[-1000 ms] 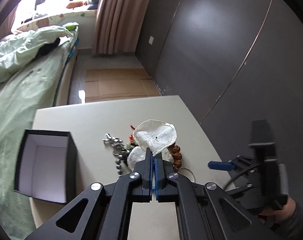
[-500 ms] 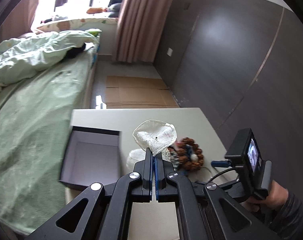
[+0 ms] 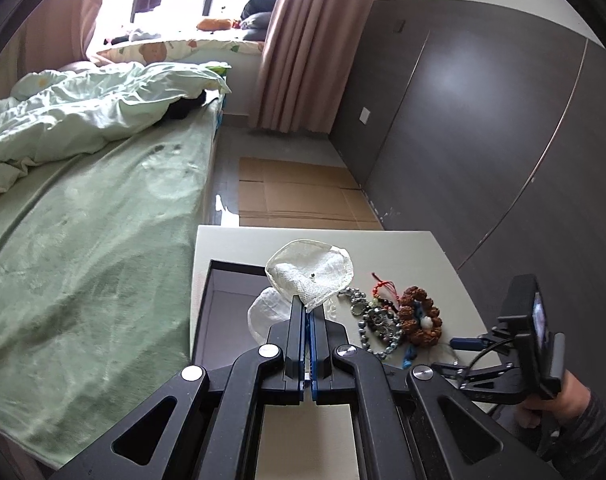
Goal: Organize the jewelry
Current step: 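Carry the white pouch into the black box with the left gripper while the right gripper grasps the silver bangle, then lift the silver bangle over the black box and open the right gripper, then move the left gripper to the pile and grasp the brown seed-bead bracelet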
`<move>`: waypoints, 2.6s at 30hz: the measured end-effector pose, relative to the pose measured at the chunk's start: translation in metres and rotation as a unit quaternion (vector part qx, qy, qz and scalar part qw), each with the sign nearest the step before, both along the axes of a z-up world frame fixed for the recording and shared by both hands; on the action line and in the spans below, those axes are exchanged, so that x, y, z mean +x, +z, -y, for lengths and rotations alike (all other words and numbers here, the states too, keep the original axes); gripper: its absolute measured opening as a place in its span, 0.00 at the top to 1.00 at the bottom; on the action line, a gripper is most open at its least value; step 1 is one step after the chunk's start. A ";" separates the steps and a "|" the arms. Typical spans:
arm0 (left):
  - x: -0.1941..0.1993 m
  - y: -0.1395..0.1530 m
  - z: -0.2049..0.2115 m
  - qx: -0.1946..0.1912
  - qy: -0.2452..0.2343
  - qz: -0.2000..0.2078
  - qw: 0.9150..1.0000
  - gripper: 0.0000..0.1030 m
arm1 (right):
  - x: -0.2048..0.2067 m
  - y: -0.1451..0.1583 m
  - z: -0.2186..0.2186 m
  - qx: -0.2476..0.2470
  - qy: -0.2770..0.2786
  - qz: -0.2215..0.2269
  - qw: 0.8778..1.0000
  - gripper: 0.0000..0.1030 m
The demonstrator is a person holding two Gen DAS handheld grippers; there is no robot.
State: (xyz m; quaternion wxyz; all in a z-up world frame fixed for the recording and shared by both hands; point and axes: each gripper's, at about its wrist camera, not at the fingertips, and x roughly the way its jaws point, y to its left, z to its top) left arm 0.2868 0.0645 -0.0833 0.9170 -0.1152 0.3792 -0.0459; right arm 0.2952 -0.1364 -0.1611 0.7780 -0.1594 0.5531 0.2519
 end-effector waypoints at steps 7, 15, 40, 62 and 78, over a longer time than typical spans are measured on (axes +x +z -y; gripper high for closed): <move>0.022 -0.011 -0.004 0.014 -0.013 -0.012 1.000 0.99 | -0.010 0.027 0.011 0.034 -0.048 0.023 0.998 0.51; 0.048 -0.033 -0.023 0.011 0.016 -0.058 0.998 0.70 | -0.003 0.065 0.018 0.079 -0.081 0.057 0.992 0.51; -0.036 -0.009 -0.110 -0.028 0.097 -0.001 0.995 0.09 | 0.004 0.105 -0.154 0.150 0.040 0.070 0.985 0.50; -0.090 0.017 -0.128 -0.011 0.152 0.006 0.988 0.09 | 0.012 0.097 -0.171 0.179 0.019 0.066 0.981 0.20; -0.041 0.038 -0.026 -0.021 0.034 0.035 0.999 0.09 | -0.013 0.133 -0.031 0.173 -0.110 0.111 0.973 0.00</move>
